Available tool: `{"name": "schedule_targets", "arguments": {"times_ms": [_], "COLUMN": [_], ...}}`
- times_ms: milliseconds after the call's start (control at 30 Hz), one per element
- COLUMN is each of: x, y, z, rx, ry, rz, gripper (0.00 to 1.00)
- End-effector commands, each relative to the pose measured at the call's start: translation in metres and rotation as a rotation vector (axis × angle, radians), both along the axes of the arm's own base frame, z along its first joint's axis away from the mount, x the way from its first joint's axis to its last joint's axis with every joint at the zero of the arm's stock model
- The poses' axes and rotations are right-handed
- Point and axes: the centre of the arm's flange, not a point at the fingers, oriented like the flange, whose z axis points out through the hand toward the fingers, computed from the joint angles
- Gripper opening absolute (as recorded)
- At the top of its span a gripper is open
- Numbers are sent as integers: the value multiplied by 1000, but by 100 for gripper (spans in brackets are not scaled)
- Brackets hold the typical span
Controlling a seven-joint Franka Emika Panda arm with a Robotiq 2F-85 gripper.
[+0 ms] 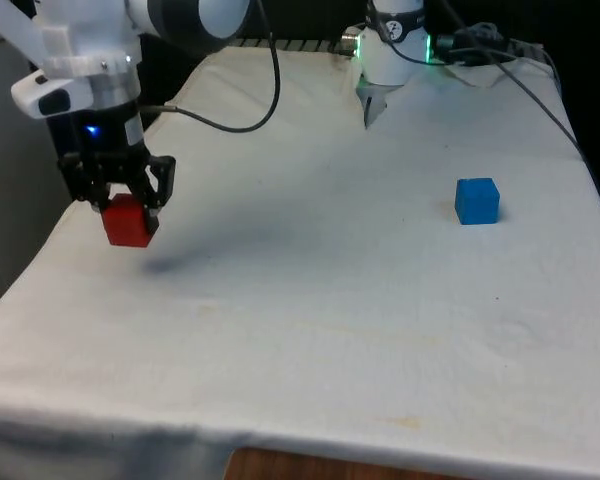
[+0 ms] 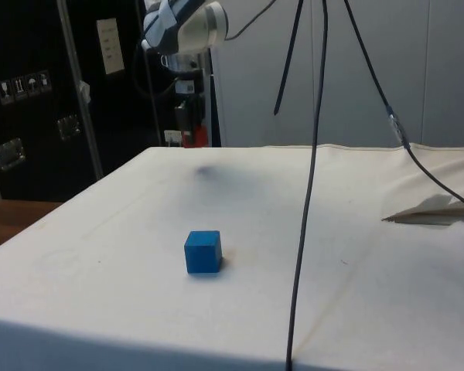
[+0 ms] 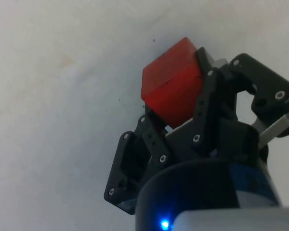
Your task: Stack the two cubes.
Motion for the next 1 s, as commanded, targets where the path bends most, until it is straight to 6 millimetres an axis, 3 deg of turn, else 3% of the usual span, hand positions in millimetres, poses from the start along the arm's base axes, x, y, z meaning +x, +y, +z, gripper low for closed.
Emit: {"name": "schedule_targets", "arguments": {"times_ms": [0, 967], "x": [-1, -24], "y": [3, 56], "z": [6, 42], "rx": [-1, 31], "ry": [5, 39], "rz": [5, 48], "gripper": [0, 0]}}
